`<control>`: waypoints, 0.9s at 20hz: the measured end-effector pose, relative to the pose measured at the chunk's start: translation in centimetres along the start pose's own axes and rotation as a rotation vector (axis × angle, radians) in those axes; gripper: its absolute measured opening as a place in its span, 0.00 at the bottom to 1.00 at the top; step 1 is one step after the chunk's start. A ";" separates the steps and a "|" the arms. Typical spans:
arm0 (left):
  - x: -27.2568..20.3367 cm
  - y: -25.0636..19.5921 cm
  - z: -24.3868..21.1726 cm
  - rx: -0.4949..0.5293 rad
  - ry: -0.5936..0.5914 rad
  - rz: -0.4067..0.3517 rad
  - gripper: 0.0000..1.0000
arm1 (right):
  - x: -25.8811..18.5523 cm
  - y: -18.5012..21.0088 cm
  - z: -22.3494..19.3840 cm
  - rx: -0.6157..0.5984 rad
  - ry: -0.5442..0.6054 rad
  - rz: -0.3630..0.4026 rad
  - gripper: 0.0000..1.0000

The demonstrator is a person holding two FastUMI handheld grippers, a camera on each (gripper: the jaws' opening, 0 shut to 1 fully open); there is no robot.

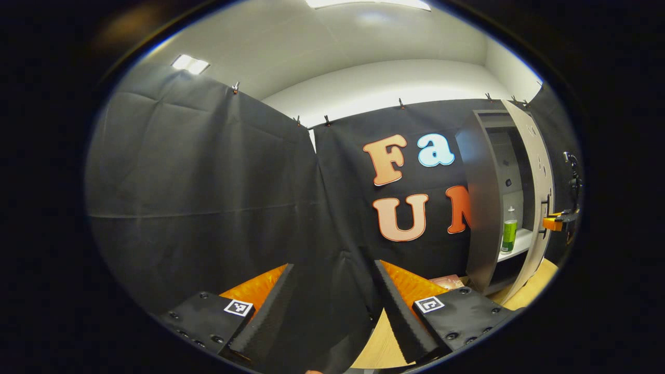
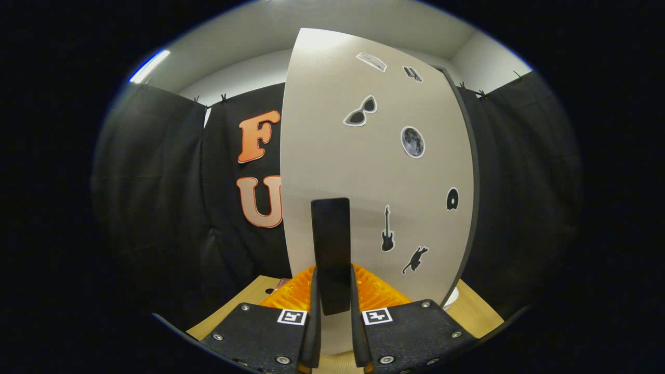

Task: Open the cabinet door with the right hand, grasp the bottle in the cabinet with the left hand and place it on the coaster, then close the cabinet door with the right hand.

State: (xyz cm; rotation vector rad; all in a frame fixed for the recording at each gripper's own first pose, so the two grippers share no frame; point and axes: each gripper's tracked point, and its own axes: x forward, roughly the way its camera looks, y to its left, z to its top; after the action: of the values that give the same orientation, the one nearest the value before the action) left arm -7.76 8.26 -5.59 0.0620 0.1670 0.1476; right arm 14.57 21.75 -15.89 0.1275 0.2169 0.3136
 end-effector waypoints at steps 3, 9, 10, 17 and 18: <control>0.4 -0.9 0.1 -0.008 -0.008 -0.025 0.98 | -1.1 -1.1 -0.1 -0.001 -0.001 -0.021 0.24; 2.1 -4.1 0.5 -0.020 -0.021 -0.104 0.99 | -2.8 -3.2 -0.4 -0.003 -0.004 -0.078 0.15; 2.5 -5.0 0.5 -0.022 -0.022 -0.122 0.99 | -3.0 -3.5 -0.4 -0.007 -0.005 -0.088 0.14; 4.7 -11.5 -0.2 -0.055 -0.007 -0.249 0.99 | -5.9 -7.0 -0.6 0.004 0.001 -0.169 0.07; 4.9 -12.0 -0.2 -0.055 -0.009 -0.258 0.99 | -6.3 -7.6 -0.7 0.003 0.002 -0.184 0.07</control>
State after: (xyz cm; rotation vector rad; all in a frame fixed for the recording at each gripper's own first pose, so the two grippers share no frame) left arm -1.29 -2.87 -7.46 -0.0141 0.1604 -0.1057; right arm 10.75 12.62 -16.55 0.1090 0.2291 0.1309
